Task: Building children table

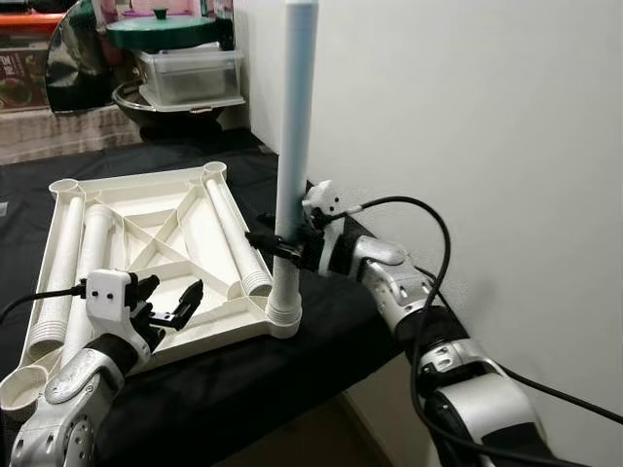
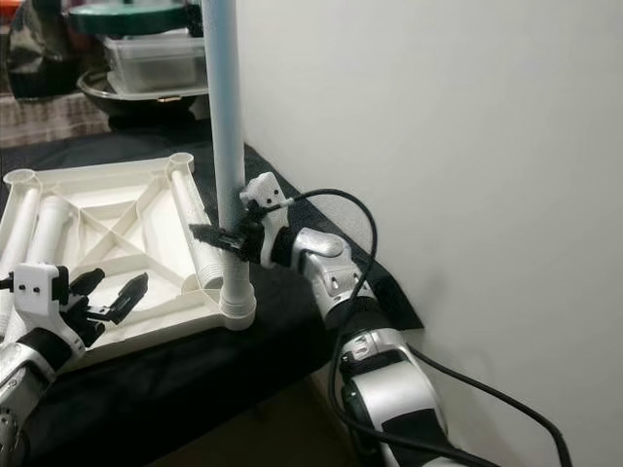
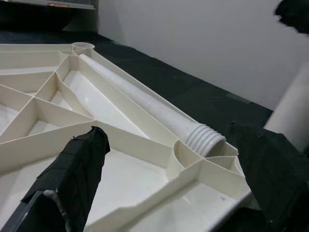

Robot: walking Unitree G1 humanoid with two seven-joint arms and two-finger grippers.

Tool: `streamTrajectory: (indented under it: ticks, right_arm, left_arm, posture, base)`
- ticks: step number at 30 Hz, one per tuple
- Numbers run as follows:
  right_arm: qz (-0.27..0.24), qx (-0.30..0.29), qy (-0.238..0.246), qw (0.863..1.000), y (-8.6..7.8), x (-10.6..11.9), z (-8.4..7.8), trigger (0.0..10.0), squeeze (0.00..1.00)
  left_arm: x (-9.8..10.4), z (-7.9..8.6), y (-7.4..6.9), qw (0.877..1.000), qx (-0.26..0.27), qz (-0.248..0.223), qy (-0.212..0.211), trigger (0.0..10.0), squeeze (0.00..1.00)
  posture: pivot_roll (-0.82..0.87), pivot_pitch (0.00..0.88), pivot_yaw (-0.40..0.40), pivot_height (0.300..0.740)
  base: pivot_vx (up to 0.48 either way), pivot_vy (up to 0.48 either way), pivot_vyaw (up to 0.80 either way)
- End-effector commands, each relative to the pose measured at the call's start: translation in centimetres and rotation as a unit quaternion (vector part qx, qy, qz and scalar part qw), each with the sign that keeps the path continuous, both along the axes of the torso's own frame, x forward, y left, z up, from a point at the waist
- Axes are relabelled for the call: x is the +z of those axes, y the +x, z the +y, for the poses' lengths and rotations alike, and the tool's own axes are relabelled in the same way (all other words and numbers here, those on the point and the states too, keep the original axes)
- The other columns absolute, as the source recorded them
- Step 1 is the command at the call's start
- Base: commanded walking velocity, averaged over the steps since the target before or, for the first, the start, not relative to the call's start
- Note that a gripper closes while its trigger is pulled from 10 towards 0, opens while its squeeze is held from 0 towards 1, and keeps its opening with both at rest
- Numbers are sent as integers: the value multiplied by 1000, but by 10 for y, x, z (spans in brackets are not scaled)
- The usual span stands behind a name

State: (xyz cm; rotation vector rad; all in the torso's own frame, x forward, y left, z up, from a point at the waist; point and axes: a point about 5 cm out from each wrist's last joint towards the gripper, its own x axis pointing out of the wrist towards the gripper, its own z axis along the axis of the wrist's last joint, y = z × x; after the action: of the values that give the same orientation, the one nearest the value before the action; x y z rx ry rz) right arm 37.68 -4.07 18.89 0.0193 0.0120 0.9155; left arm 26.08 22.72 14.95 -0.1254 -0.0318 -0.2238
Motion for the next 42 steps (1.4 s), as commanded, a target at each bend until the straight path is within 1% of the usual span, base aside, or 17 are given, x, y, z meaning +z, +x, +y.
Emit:
streamTrajectory:
  ticks: [1, 2, 3, 6, 9, 10, 12, 15, 19, 20, 28, 29, 37, 38, 40, 41, 42]
  right_arm:
    - [101, -125, -60, 985, -5, -60, -21, 0, 0]
    - [106, -160, -56, 980, -5, -64, -25, 0, 0]
    - [106, -160, -56, 980, -5, -64, -25, 0, 0]
    - [123, -211, -41, 969, -10, -76, -30, 0, 0]
    - [128, -234, -43, 963, -12, -81, -32, 0, 0]
    - [128, -247, -52, 959, -14, -84, -30, 0, 0]
    - [127, -253, -59, 957, -16, -86, -28, 0, 0]
    - [119, -255, -78, 957, -19, -86, -19, 0, 0]
    - [119, -260, -80, 955, -19, -86, -14, 0, 0]
    - [115, -271, -86, 952, -18, -84, -12, 0, 0]
    - [116, -298, -84, 944, -17, -83, -12, 0, 0]
    - [124, -309, -82, 939, -19, -85, -11, 0, 0]
    - [129, -316, -80, 937, -18, -84, -11, 0, 0]
    - [129, -311, -81, 938, -18, -83, -11, 1725, 0]
    - [129, -311, -81, 938, -18, -83, -11, 1725, 0]
    - [130, -308, -81, 939, -17, -82, -10, 5961, 0]
    - [130, -308, -81, 939, -17, -82, -10, 5961, 0]
  left_arm:
    - [-5, 0, -1, 1000, 4, 7, 5, 10000, 0]
    - [-5, 0, -1, 1000, 4, 7, 6, 10000, 0]
    - [-5, 0, -1, 1000, 4, 7, 6, 10000, 0]
    - [-5, 1, -1, 1000, 4, 7, 6, 10000, 0]
    - [-5, 1, 0, 1000, 5, 8, 5, 10000, 0]
    - [-5, 1, 0, 1000, 5, 9, 5, 10000, 0]
    - [-5, 1, -1, 1000, 6, 9, 5, 10000, 0]
    - [-6, 2, -1, 1000, 8, 9, 5, 10000, 0]
    - [-6, 2, -1, 1000, 9, 9, 5, 10000, 0]
    - [-6, 2, -1, 1000, 9, 9, 5, 10000, 0]
    - [-6, 3, -2, 1000, 13, 9, 7, 10000, 0]
    - [-6, 2, -2, 1000, 12, 9, 7, 10000, 0]
    - [-7, 2, -1, 1000, 11, 11, 8, 10000, 0]
    - [-7, 2, -1, 1000, 11, 11, 9, 10000, 0]
    - [-7, 2, -1, 1000, 11, 11, 9, 10000, 0]
    - [-7, 2, -1, 1000, 11, 11, 9, 10000, 0]
    - [-7, 2, -1, 1000, 11, 11, 9, 10000, 0]
  posture:
    - [72, 0, -96, 740]
    - [72, 0, -96, 740]
    - [72, 0, -96, 740]
    - [68, 0, -93, 740]
    - [68, 0, -93, 740]
    - [66, 0, -93, 740]
    - [66, 0, -93, 740]
    - [70, 0, -97, 740]
    - [70, 0, -97, 740]
    - [76, 0, -101, 740]
    - [80, 0, -104, 740]
    - [80, 0, -103, 740]
    - [76, 0, -97, 740]
    - [75, 0, -97, 740]
    - [75, 0, -97, 740]
    - [75, 0, -97, 740]
    - [75, 0, -97, 740]
  base:
    - [0, 0, 0]
    - [0, 0, 0]
    - [0, 0, 0]
    - [0, 0, 0]
    - [0, 0, 0]
    - [0, 0, 0]
    - [0, 0, 0]
    - [0, 0, 0]
    - [0, 0, 0]
    - [0, 0, 0]
    - [0, 0, 0]
    - [0, 0, 0]
    - [0, 0, 0]
    - [0, 0, 0]
    - [0, 0, 0]
    - [0, 0, 0]
    - [0, 0, 0]
